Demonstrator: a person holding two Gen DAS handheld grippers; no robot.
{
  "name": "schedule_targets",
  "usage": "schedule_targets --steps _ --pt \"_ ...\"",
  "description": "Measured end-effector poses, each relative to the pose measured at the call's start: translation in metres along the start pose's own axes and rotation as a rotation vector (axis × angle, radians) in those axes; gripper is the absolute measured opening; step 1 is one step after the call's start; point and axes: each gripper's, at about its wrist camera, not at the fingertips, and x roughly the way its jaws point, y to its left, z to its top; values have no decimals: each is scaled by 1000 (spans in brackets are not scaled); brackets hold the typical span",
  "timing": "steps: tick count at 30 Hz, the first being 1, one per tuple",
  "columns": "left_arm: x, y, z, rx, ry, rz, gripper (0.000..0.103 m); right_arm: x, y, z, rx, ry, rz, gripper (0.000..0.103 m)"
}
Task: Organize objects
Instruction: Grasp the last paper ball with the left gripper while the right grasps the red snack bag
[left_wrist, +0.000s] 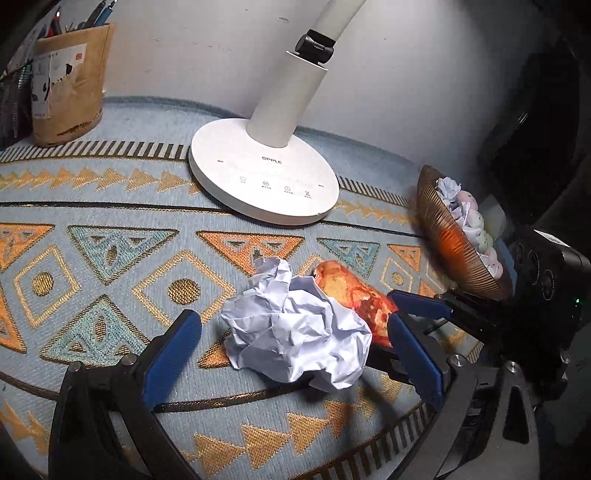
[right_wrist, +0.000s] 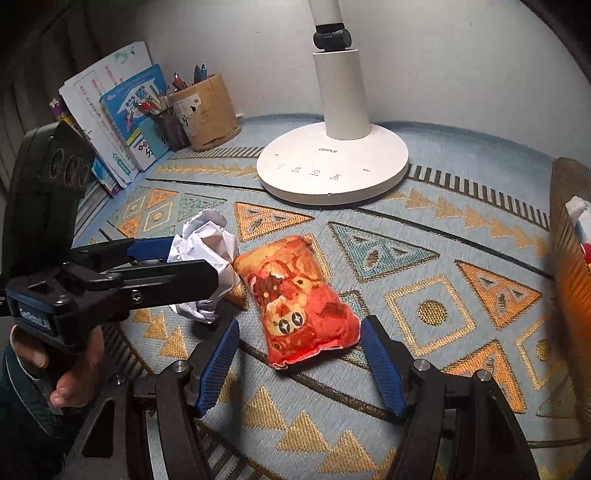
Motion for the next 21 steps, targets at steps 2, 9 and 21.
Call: schedule_targets --steps 2,9,21 --pt "1 -4 0 17 -6 23 90 5 7 5 -33 -1 -38 67" --pt "-2 -13 -4 85 -42 36 54 15 13 7 -47 -21 -103 60" --pt "-28 17 1 -16 -176 5 54 -33 -1 -28 300 -89 -306 37"
